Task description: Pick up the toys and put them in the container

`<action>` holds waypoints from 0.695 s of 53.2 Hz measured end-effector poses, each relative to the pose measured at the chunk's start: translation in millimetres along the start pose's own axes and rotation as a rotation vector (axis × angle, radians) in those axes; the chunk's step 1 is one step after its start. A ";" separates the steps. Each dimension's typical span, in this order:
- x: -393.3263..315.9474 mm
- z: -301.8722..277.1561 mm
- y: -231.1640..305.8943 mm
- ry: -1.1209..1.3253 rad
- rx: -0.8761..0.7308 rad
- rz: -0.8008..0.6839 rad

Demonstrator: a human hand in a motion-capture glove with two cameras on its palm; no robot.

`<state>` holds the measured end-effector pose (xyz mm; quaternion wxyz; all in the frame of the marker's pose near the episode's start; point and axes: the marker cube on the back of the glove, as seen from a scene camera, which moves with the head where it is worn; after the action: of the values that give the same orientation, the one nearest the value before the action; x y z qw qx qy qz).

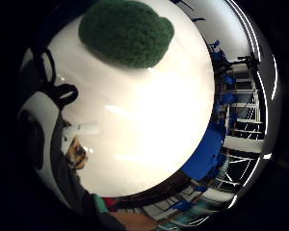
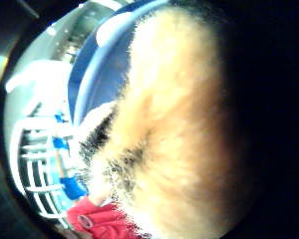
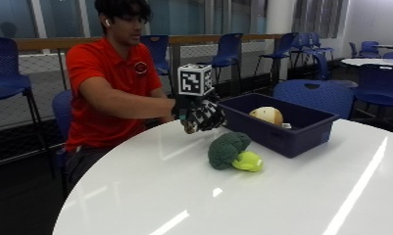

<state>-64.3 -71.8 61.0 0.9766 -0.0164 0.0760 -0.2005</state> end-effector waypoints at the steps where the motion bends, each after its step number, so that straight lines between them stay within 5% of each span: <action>1: -0.2 -5.0 -1.5 0.001 0.004 0.001; 24: -39.9 -114.6 -82.2 0.027 0.100 -0.009; 30: -53.3 -127.1 -102.2 -0.008 0.080 -0.131; 37: -71.2 -142.7 -131.9 -0.020 0.094 -0.021</action>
<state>-202.4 -165.2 -61.6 0.9748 0.0266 0.0565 -0.2140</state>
